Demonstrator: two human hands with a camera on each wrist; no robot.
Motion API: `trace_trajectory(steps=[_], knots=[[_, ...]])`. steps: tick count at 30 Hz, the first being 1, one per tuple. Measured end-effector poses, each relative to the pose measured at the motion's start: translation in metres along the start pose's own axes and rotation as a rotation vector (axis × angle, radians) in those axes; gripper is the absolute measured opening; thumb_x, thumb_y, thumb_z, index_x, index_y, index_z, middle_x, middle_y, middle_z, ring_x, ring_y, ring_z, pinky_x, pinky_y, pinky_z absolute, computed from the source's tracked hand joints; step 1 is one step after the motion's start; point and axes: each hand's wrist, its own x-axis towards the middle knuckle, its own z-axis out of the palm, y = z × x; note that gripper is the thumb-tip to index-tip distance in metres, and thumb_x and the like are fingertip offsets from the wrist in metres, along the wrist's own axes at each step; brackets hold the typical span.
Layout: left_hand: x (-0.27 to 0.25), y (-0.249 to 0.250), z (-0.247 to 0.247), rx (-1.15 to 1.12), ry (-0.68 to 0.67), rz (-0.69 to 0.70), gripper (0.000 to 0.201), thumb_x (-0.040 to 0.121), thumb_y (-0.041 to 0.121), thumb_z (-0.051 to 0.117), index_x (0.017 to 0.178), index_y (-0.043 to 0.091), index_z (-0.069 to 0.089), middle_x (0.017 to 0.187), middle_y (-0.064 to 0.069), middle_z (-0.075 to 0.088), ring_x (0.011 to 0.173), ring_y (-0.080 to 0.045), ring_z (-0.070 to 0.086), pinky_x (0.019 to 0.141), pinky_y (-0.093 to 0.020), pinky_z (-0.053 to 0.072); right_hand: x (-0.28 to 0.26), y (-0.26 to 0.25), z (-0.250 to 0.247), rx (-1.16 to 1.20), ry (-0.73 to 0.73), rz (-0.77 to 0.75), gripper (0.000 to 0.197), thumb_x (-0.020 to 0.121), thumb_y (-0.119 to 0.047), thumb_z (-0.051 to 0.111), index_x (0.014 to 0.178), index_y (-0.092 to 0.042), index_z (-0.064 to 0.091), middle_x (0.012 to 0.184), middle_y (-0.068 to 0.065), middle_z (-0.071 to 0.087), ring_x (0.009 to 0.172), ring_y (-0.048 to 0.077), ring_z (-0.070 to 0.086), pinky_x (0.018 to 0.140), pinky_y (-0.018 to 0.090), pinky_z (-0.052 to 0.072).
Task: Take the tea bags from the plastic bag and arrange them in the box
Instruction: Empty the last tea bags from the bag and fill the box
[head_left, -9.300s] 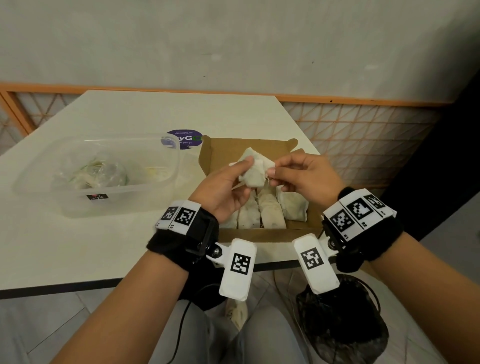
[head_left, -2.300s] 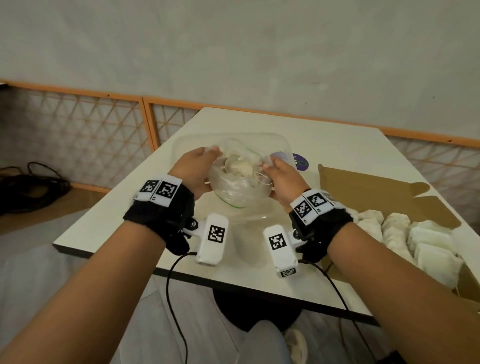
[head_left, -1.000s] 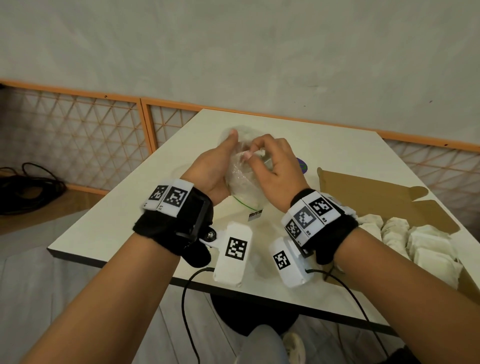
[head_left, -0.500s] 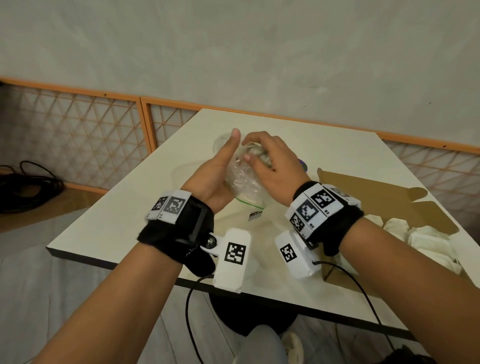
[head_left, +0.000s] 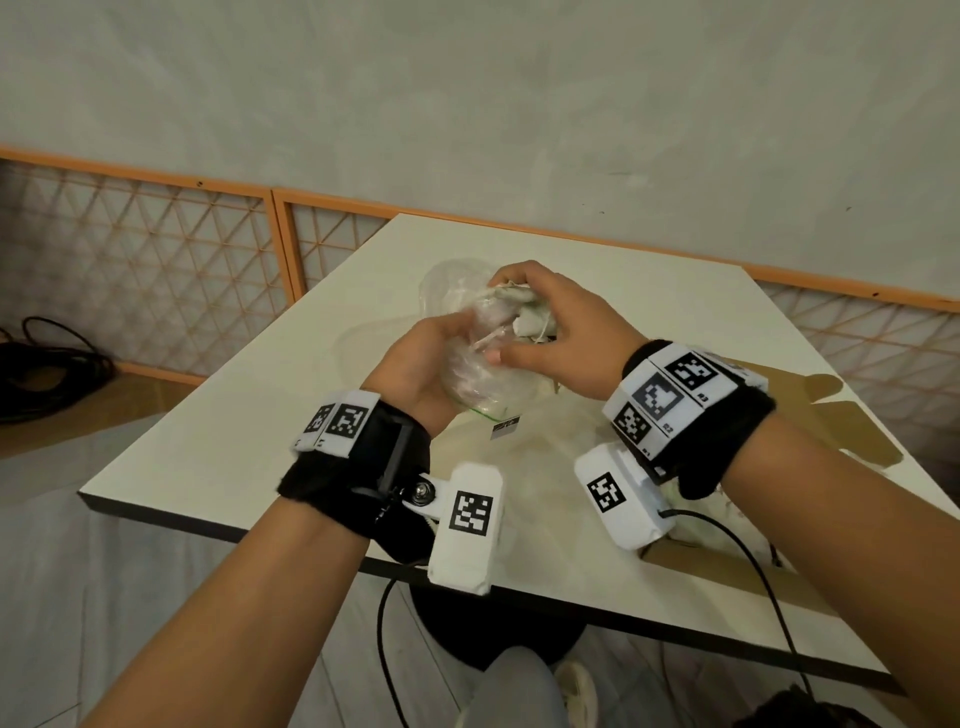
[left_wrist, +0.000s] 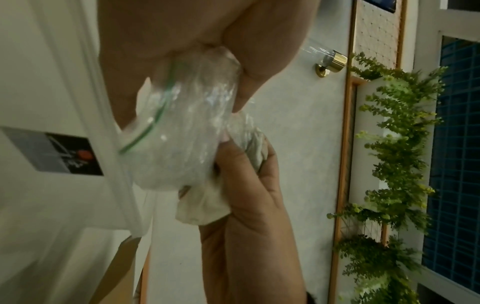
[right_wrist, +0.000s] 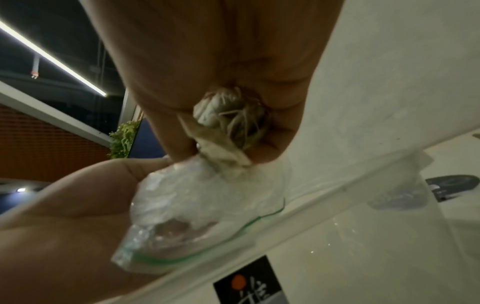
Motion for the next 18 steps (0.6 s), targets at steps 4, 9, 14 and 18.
trace_trajectory(steps=[4,9,14,18], knots=[[-0.004,0.004,0.003,-0.127,-0.059,-0.045,0.045,0.093,0.035,0.042,0.121,0.006,0.063,0.124,-0.012,0.063,0.115,-0.027,0.06,0.101,-0.036,0.042,-0.002,0.003,0.0,0.199,0.176,0.012,0.027,0.08,-0.014,0.067,0.097,-0.032,0.057,0.097,-0.001,0.063,0.089,0.019,0.061,0.078,0.034,0.051],[0.001,0.004,-0.009,-0.192,-0.018,-0.06,0.053,0.095,0.043,0.042,0.139,0.015,0.048,0.135,-0.012,0.056,0.124,-0.031,0.053,0.108,-0.04,0.029,-0.001,-0.001,-0.007,0.487,0.221,0.102,0.026,0.089,-0.001,0.052,0.082,-0.026,0.055,0.072,-0.009,0.058,0.058,0.003,0.058,0.051,0.021,0.049],[-0.005,-0.001,-0.003,-0.051,-0.075,-0.031,0.017,0.088,0.011,0.054,0.099,0.008,0.067,0.103,-0.012,0.068,0.095,-0.028,0.066,0.096,-0.041,0.044,0.005,-0.003,-0.01,0.33,0.198,0.187,0.023,0.086,-0.009,0.04,0.077,-0.029,0.048,0.073,-0.006,0.052,0.067,0.014,0.052,0.06,0.029,0.045],[-0.003,-0.003,0.006,0.062,-0.058,0.058,0.037,0.08,-0.014,0.045,0.107,0.004,0.063,0.091,-0.011,0.068,0.083,-0.025,0.067,0.087,-0.038,0.052,0.001,-0.01,-0.005,0.241,0.059,0.179,0.011,0.077,-0.036,0.047,0.085,-0.028,0.049,0.085,0.001,0.054,0.077,0.016,0.051,0.07,0.03,0.04]])
